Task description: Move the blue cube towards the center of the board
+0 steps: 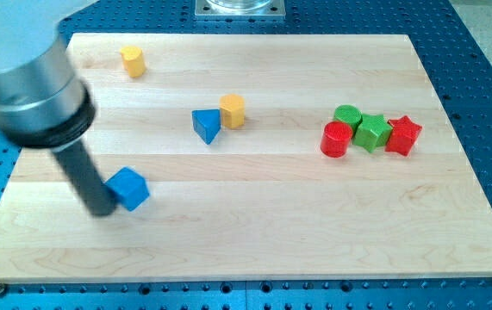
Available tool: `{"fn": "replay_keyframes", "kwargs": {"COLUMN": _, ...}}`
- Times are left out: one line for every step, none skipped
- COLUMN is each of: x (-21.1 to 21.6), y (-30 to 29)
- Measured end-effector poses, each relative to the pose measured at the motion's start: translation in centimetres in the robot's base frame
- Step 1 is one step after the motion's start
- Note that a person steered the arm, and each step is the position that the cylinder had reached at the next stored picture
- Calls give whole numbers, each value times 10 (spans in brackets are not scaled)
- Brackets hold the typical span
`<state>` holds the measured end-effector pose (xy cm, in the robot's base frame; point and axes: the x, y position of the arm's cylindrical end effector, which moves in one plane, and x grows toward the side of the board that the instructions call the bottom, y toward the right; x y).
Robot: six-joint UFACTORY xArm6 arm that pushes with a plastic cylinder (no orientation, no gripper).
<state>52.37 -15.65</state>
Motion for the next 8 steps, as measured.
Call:
{"fn": "replay_keyframes", "kwargs": {"x": -43, "y": 92}}
{"fn": "replay_keyframes", "kwargs": {"x": -4, "y": 84}}
{"fn": "replay_keyframes", "kwargs": {"x": -5, "y": 126}}
{"fn": "replay_keyframes", "kwargs": {"x": -46, "y": 118}}
{"fn": "replay_keyframes", "kwargs": {"x": -39, "y": 68}}
{"fn": "replay_keyframes", "kwargs": {"x": -82, "y": 13}}
{"fn": "replay_keyframes", "kwargs": {"x": -169, "y": -6}}
{"fn": "replay_keyframes", "kwargs": {"x": -191, "y": -99}}
